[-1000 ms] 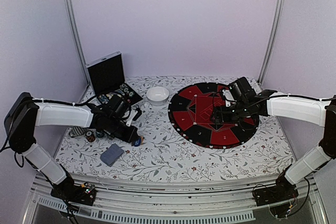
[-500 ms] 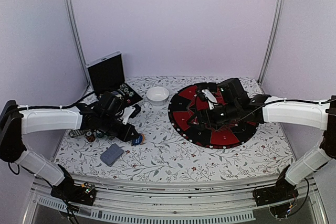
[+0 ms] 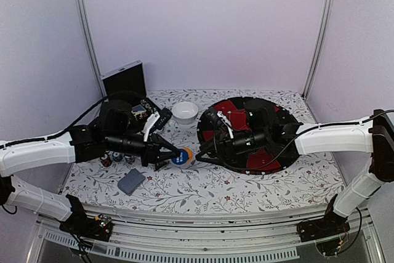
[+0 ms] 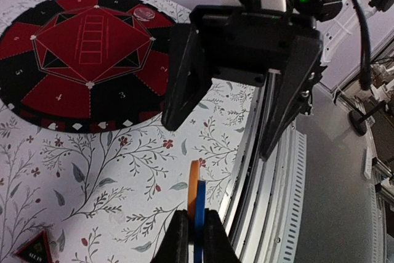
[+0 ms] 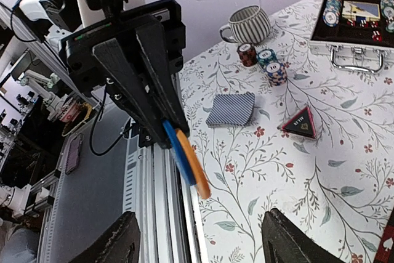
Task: Distribute texas hold em gaming equipment
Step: Pick up the small blind button and big blind button from the center of the board, then adjust the small blind button and big blind button.
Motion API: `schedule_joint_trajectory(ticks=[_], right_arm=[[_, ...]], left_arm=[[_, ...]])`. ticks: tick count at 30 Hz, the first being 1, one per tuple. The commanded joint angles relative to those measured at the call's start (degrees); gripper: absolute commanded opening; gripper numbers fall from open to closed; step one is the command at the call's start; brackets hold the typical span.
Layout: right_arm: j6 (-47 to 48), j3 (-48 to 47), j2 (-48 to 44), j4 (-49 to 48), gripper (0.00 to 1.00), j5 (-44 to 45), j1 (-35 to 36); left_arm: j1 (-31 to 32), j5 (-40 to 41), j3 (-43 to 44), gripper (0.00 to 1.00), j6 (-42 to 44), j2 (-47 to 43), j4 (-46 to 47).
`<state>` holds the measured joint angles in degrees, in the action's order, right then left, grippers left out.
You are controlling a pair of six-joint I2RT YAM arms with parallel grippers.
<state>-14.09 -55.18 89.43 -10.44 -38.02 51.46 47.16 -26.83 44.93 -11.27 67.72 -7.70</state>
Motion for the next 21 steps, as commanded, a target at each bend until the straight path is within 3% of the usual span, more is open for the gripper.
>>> schedule_joint_trajectory(ticks=[1,4,7,21], right_arm=[[0.7,2.0,-2.3,-9.1,0.71,-4.6,1.0],[1.5,1.6,-2.1,-10.1,0.75,-4.6,2.3],[1.8,0.9,-1.2,-10.6,0.73,-6.4,2.9],[1.1,-1.6,1.4,-11.1,0.24,-8.1,3.5]], left_arm=[[1.4,-5.1,0.1,0.00,-2.3,-1.1,6.5],[2.1,-5.8,1.1,0.00,-2.8,-0.9,7.6],[2.6,-6.2,1.8,0.00,-2.9,-0.5,8.3],[3.5,-8.1,1.8,0.00,-3.8,-0.2,11.3]])
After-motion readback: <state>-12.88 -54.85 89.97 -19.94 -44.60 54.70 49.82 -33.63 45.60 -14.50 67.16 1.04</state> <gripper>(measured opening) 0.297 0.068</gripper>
